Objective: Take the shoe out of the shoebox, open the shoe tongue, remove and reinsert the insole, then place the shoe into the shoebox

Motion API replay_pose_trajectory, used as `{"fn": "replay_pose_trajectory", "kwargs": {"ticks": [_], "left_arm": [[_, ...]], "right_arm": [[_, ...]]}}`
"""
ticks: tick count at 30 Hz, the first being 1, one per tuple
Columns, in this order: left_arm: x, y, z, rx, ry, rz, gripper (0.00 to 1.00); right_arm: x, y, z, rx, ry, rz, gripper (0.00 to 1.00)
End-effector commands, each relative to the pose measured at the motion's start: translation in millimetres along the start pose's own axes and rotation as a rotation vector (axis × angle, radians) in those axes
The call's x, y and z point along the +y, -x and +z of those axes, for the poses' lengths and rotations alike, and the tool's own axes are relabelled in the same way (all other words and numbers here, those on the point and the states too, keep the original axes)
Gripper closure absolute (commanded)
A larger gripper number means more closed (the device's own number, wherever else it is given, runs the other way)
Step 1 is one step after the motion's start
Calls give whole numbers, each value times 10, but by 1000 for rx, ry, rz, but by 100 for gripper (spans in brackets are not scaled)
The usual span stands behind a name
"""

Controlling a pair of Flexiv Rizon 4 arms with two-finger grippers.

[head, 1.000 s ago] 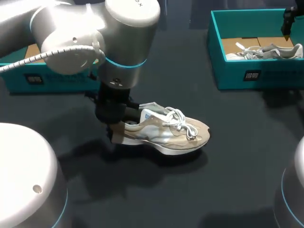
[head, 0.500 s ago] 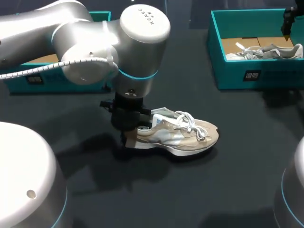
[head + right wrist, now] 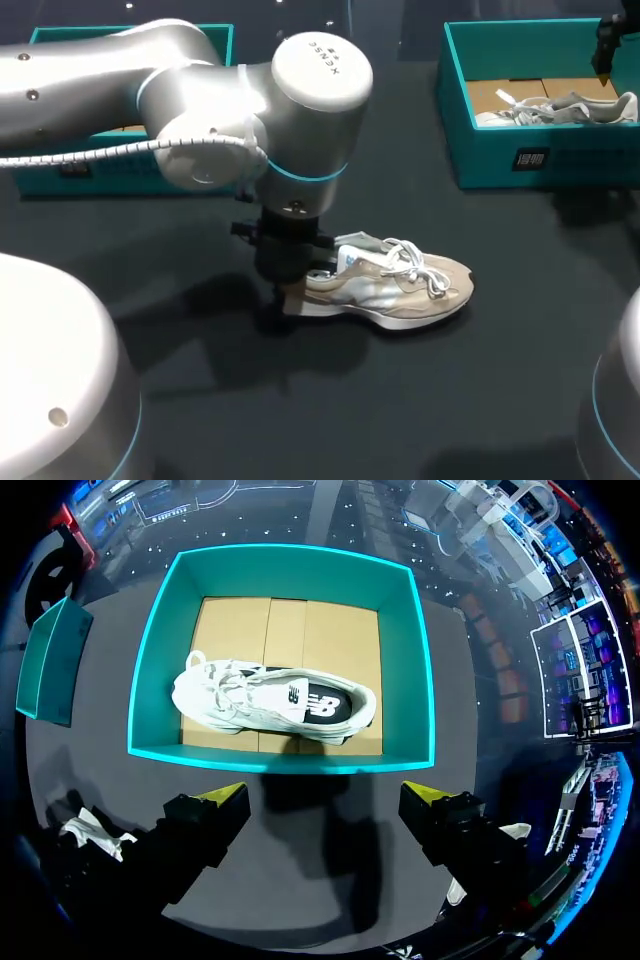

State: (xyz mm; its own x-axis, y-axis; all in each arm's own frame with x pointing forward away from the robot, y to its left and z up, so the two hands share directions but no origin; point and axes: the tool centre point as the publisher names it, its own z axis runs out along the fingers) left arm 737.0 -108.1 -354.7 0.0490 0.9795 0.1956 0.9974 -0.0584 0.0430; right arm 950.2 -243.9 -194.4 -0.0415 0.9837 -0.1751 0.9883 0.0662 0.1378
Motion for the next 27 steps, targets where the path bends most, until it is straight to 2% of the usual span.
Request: {"fn": "replay_pose_trajectory", "kwargs": {"ticks": [1,19,20,21,22,23,24,25,27], "left_arm": [[-14,75,87,4,12,7,100],[3,142,329,21,13,-2,100],[6,132,346,19,8,0,94],[9,127,353,17,7,2,72],[12,114,362,13,4,5,57],[12,102,364,10,2,8,29],[14,87,362,7,0,10,12],[16,67,349,2,-10,13,0],[26,36,307,-14,-24,10,0]], "right_arm": [[-10,0,-3,-1,1,0,0],[-10,0,-3,-1,1,0,0],[-10,0,-3,-1,1,0,0],[-10,0,-3,-1,1,0,0],[-10,0,-3,-1,1,0,0],[-10,0,-3,-1,1,0,0],[-10,0,-3,-1,1,0,0],[-10,0,-3,-1,1,0,0],[-10,0,-3,-1,1,0,0]]}}
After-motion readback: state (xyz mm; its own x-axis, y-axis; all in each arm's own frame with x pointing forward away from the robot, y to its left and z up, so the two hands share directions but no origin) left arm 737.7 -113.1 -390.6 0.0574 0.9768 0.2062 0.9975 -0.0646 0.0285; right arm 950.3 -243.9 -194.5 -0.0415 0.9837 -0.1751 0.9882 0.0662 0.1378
